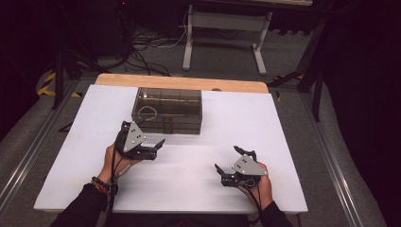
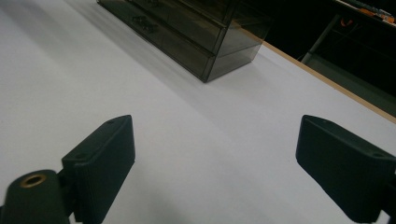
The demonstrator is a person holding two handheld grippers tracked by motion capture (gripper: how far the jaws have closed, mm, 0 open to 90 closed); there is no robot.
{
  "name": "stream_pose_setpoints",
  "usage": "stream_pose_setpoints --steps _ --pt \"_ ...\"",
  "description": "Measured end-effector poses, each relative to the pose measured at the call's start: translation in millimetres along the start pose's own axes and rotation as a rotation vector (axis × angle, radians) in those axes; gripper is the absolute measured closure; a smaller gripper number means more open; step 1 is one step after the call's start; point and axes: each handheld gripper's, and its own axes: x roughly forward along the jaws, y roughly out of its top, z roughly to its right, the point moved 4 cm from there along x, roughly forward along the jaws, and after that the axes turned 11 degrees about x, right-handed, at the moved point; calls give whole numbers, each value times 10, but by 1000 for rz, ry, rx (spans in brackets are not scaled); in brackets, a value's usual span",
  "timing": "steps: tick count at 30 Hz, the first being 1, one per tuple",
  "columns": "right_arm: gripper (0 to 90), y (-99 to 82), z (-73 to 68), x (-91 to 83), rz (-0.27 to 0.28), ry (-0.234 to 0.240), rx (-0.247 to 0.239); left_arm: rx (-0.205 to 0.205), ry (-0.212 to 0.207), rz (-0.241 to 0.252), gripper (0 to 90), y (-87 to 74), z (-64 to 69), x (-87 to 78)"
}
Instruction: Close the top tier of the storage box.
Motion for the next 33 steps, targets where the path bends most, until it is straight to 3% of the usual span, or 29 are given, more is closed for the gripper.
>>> stream_pose_setpoints --steps 33 --pt "121 17 1 -62 20 10 19 46 -58 2 61 -17 181 -144"
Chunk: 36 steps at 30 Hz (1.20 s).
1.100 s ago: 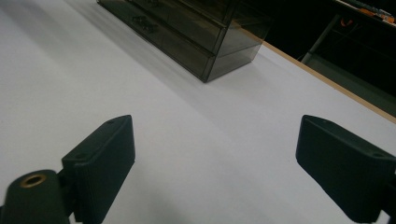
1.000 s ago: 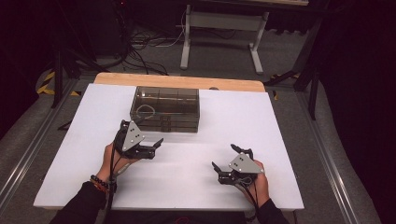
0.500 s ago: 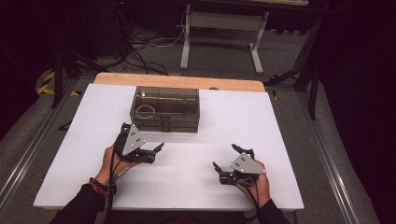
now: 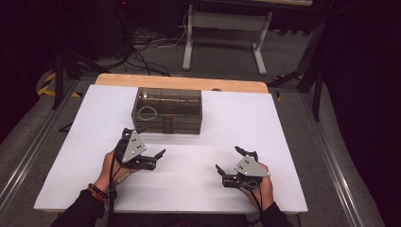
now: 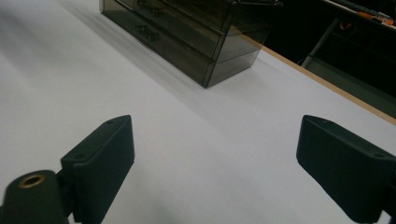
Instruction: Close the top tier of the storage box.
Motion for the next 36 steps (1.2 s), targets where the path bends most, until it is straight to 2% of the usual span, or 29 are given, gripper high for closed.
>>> stream_pose_setpoints --steps 22,25,36 --pt "105 11 11 -42 12 6 9 16 -25 9 60 -80 102 -187" --pt "105 20 13 -68 16 9 20 19 -19 5 60 -110 105 -222" --pt "103 -20 -38 -89 8 28 12 29 -5 -16 56 -211 141 -270"
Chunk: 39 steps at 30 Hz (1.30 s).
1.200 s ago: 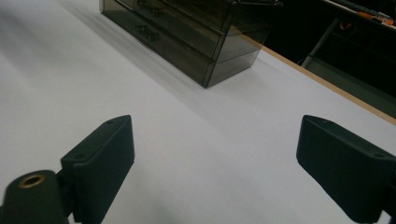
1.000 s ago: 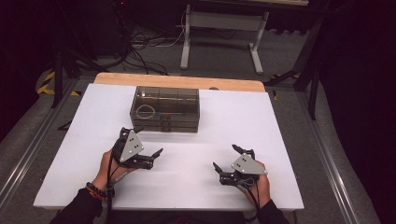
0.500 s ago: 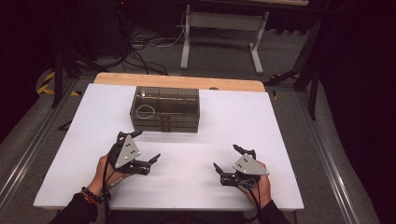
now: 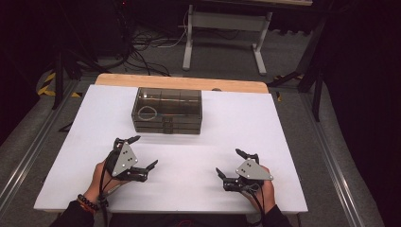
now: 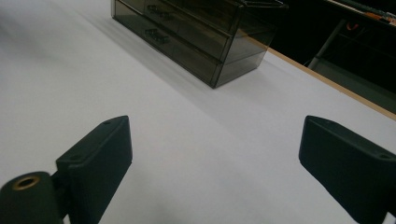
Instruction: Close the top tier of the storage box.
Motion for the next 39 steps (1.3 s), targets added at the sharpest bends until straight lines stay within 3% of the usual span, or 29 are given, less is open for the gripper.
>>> stream_pose_setpoints --steps 32,39 --pt "100 -61 -113 -44 -7 60 6 2 -14 -78 48 -280 202 -107" --pt "99 -64 -123 -47 -7 67 2 18 -14 -93 46 -320 239 -155"
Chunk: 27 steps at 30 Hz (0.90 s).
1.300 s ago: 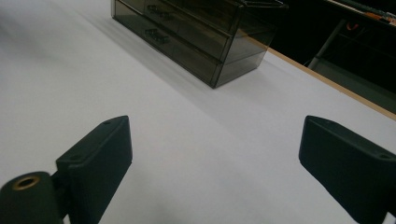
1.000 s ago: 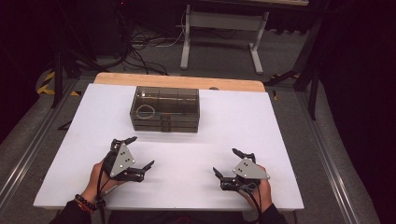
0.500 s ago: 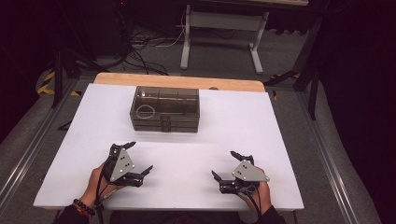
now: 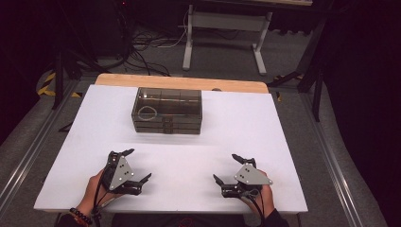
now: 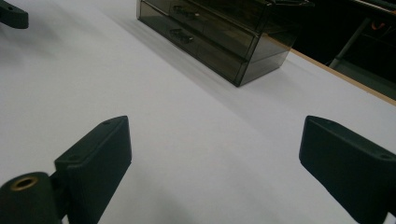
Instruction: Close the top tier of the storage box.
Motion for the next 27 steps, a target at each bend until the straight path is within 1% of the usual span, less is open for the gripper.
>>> stream_pose_setpoints --steps 2,13,15,21,26,27 --pt "99 -1 -11 3 1 5 -2 -15 -5 -2 45 -16 10 -22" --pt "98 -5 -32 -3 -1 19 -13 -20 -9 -11 44 -56 32 -75" --pt "98 -5 -32 -4 0 19 -12 -30 -9 -15 44 -63 40 -82" --pt "98 -7 -44 -7 -1 18 -20 -25 -10 -9 44 -59 45 -93" --pt "98 -5 -54 -5 -5 17 -23 -17 -21 -4 44 -50 59 -102" --pt "98 -1 -63 -5 -4 16 -26 -18 -23 5 45 -40 57 -109"
